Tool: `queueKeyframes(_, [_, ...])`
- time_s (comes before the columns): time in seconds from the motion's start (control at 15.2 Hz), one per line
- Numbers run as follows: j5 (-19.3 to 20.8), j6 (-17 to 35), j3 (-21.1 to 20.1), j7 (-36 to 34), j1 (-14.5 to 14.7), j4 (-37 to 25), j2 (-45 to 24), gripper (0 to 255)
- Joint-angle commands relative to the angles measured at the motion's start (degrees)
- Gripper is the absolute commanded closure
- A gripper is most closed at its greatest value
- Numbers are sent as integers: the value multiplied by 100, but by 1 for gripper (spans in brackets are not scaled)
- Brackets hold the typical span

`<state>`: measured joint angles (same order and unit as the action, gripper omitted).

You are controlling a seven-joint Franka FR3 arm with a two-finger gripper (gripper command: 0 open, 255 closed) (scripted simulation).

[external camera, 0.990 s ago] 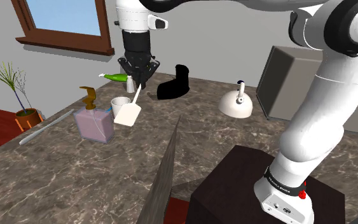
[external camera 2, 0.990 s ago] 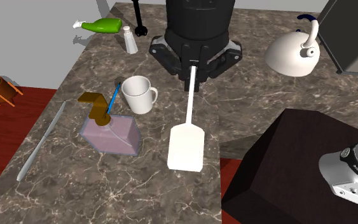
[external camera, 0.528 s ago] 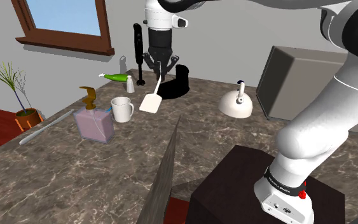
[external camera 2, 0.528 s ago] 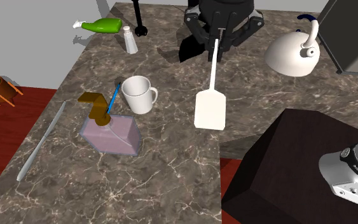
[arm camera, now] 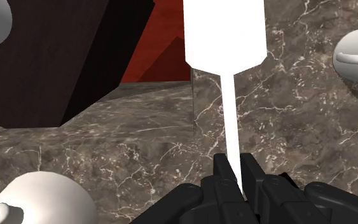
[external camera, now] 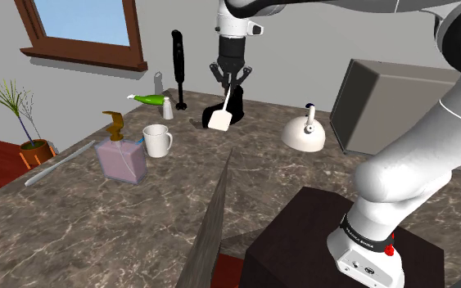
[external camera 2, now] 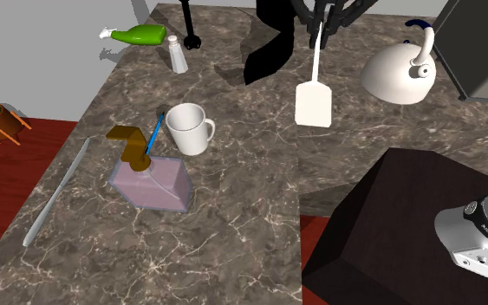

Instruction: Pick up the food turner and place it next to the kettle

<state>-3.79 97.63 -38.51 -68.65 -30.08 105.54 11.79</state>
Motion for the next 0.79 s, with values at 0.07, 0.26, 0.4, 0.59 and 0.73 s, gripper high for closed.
queueKeyframes(0.07, [5,49,259,415,-139,92,45,255])
queueKeyframes(0.26, [42,86,521,824,-294,129,37,255])
queueKeyframes(0.4, [83,109,684,1083,-399,121,-1,255])
queueKeyframes(0.59, [160,138,912,1452,-561,60,-106,255])
queueKeyframes(0.73, [220,152,1052,1686,-670,-14,-205,255])
